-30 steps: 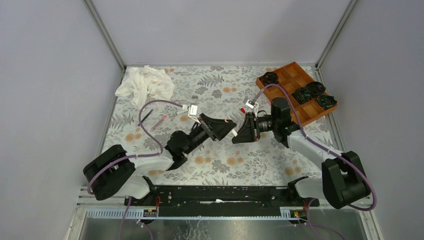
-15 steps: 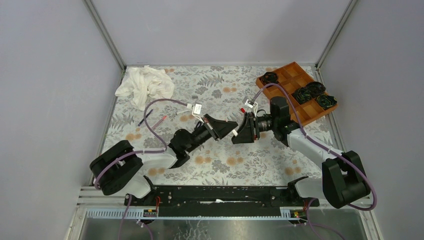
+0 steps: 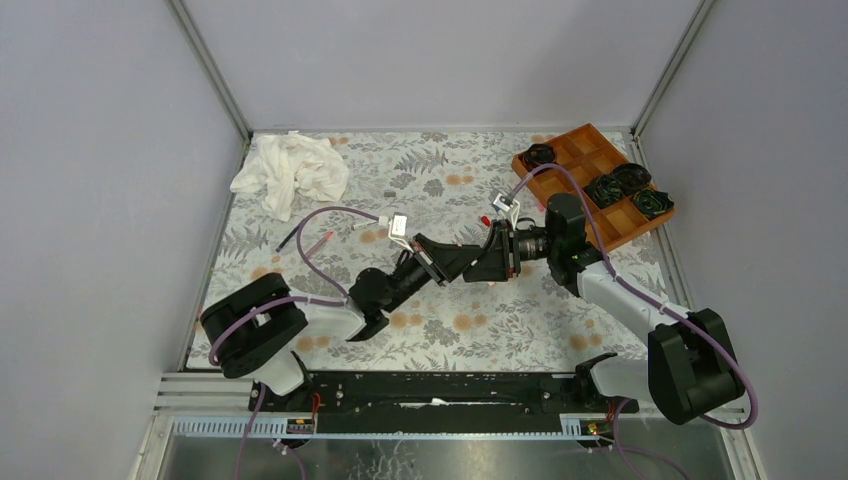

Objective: Insert the pens into the pen caps
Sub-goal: Pick up the pen from the center of the board.

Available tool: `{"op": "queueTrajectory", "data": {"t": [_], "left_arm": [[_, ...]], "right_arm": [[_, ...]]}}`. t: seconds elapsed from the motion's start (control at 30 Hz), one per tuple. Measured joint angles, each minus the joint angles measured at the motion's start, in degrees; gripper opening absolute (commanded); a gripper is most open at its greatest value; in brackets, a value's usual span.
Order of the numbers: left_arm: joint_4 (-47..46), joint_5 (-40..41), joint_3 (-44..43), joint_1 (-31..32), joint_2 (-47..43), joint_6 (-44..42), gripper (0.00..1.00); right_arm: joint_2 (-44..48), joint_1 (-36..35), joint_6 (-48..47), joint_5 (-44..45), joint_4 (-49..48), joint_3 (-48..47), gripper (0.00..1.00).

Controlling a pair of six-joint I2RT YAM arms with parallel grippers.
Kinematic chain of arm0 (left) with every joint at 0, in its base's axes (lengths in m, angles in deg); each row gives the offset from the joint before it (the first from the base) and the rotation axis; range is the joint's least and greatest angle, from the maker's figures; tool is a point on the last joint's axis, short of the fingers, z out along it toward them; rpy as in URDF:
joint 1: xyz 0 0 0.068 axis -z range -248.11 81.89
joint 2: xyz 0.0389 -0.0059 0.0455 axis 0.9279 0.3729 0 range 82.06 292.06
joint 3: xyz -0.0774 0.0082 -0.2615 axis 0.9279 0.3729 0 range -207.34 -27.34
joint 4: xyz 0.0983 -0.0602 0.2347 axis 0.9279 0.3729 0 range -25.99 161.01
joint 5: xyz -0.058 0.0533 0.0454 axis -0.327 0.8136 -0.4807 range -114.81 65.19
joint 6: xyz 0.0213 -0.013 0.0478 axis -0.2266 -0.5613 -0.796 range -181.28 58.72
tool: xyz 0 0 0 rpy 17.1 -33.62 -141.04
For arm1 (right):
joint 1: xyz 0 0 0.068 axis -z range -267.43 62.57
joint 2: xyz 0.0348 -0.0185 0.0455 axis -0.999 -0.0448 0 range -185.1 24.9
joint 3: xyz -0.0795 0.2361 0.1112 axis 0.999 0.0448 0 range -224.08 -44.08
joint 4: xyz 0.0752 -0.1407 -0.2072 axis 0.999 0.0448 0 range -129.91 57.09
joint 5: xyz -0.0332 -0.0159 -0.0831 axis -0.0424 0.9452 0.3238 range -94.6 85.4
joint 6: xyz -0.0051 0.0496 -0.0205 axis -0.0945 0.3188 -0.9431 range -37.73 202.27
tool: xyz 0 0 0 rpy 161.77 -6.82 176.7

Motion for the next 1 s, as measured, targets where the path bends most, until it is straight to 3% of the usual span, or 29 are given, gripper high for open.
{"op": "queueTrajectory", "data": {"t": [0.27,0.4,0.63,0.67,0.77,0.8,0.9,1.0], "left_arm": [[-0.8,3.2,0.2,0.6,0.0,-0.9,0.00],[-1.1,4.0,0.3,0.7,-0.3,-1.5,0.00],[-1.1,4.0,0.4,0.8,-0.7,-2.4,0.00],[-1.1,4.0,0.4,0.8,-0.7,-2.4,0.00],[-1.1,4.0,0.4,0.8,-0.7,-2.4,0.00],[-1.1,4.0,0.4,0.8,-0.7,-2.4,0.02],[-1.1,4.0,0.4,0.8,-0.7,-2.4,0.36],[-0.8,4.2,0.5,0.8,-0.8,-2.2,0.59]], "right_arm": [[0.0,0.0,0.8,0.0,-0.8,0.0,0.33],[0.0,0.0,0.7,0.1,-0.8,0.0,0.19],[0.0,0.0,1.2,0.2,-0.6,0.0,0.21],[0.0,0.0,1.2,0.2,-0.7,0.0,0.20],[0.0,0.0,1.2,0.2,-0.7,0.0,0.00],[0.0,0.0,1.2,0.2,-0.7,0.0,0.00],[-0.1,0.0,1.0,0.2,-0.5,0.0,0.00],[-0.1,0.0,-0.7,0.0,1.2,-0.3,0.00]]}}
